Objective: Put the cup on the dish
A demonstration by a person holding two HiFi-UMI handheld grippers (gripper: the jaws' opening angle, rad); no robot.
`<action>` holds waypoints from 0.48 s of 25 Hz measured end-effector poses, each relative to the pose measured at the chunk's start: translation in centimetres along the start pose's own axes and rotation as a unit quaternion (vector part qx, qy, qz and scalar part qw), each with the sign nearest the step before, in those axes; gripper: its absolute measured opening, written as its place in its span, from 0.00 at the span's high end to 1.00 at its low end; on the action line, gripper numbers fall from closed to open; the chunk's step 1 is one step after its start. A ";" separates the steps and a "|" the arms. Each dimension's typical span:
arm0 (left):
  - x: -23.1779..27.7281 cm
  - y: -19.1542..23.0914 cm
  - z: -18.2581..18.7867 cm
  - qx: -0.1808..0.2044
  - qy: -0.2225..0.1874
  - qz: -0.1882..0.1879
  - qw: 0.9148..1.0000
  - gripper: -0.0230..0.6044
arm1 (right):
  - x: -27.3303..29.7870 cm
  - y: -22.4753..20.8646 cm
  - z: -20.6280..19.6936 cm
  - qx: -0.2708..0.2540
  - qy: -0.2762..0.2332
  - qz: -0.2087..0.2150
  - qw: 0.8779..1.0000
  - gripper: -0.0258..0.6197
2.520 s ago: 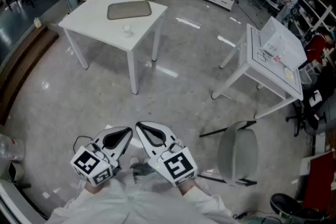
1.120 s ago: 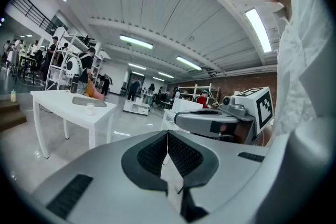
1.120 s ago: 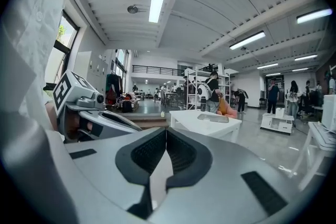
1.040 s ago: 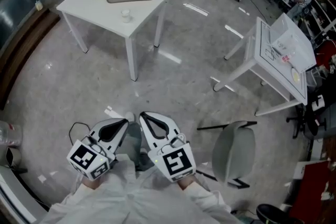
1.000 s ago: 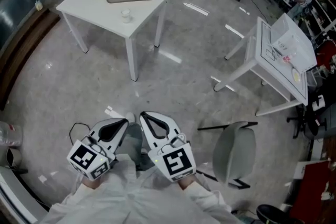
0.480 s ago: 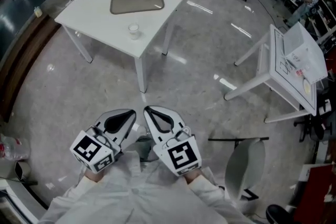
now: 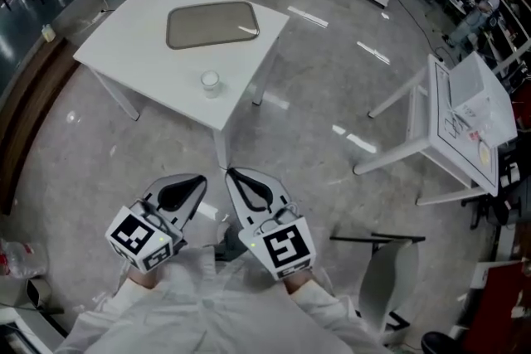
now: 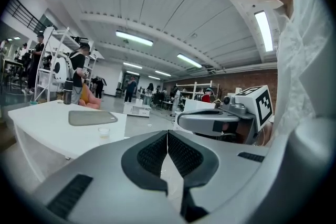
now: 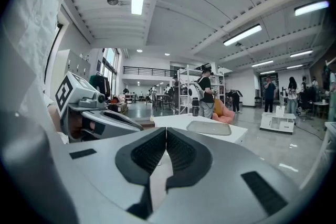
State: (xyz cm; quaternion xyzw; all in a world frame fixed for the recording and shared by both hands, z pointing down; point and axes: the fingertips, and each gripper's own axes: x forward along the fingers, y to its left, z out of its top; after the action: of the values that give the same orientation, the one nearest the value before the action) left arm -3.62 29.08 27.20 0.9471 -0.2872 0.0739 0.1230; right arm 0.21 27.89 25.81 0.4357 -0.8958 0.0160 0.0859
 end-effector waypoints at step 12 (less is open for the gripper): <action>5.7 8.3 1.1 -0.017 0.011 0.016 1.000 0.95 | 8.0 -6.2 0.1 0.008 0.004 0.012 1.000 0.94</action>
State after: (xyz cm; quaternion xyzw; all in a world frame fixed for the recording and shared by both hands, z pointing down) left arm -3.54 19.12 28.94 0.9393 -0.3021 0.0812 0.1409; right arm 0.22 17.77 26.77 0.4257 -0.9004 0.0261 0.0857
